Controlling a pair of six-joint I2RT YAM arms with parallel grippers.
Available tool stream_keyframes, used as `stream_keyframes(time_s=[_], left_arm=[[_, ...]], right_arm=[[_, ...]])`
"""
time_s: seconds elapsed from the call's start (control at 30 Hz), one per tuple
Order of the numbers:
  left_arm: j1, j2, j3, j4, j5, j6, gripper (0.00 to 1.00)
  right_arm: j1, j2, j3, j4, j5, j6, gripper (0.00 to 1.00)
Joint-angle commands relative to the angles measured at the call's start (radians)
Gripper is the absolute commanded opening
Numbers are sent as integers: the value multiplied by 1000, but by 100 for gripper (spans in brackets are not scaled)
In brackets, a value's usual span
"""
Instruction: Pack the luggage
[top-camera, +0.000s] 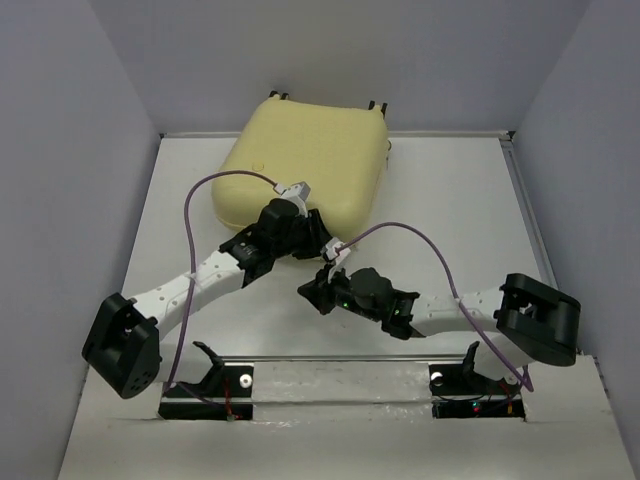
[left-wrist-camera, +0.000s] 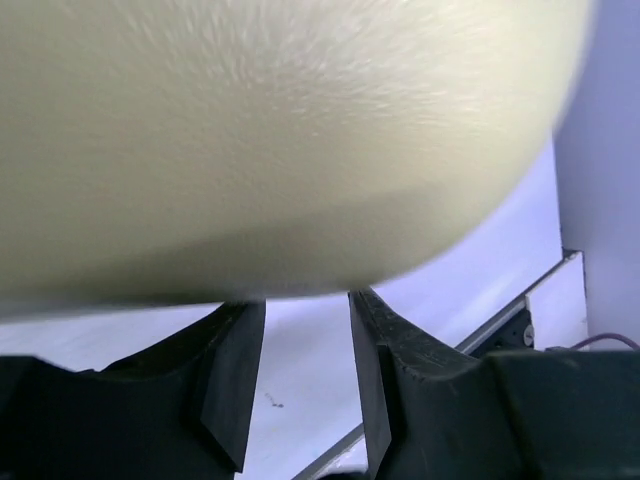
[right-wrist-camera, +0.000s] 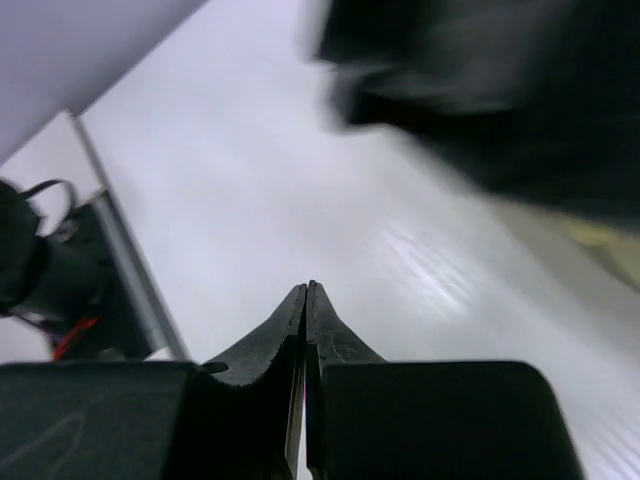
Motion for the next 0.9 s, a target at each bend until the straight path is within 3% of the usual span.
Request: stream_keyframes(time_s=[0.0,0.1,0.17,0.23,0.33,0.4,0.47,0.53,0.57,0.67,0.73,0.8,0.87], left_arm=[[0,-57,139,174,-45,53,49],[3,-144,168,91,-69,82,56],[18,-198,176,24,-111,103,68],[49,-273,219,-47,-173,118,73],[149,-318,294,-139,-195,155,80],[260,-282,366,-187,-163,193,84],[342,-226,411,-212,-127,220,86],[471,-133,469,-238,-93,238,90],[559,-107,481,-230,-77,234,91],[679,1,517,-196,19,179,91],[796,97,526,-141,99,120,90],[848,184,562,-139,165,80,89],[887,292,567,-88,229,27,89]], right_arm=[[47,2,114,5,-88,24,7],[47,-30,44,-20,-87,36,7],[47,-84,-28,-14,-62,67,7],[47,-137,-97,-52,-30,111,7],[34,-303,-168,-226,126,154,7],[-82,-419,-148,-389,162,171,9],[-199,-469,-119,-472,105,177,13],[-355,-507,-73,-544,22,174,22],[-399,-509,-29,-581,1,165,32],[-570,-434,46,-611,-33,142,43],[-682,-312,129,-611,-123,137,45],[-718,-222,192,-609,-160,127,43],[-727,-106,289,-604,-162,115,35]])
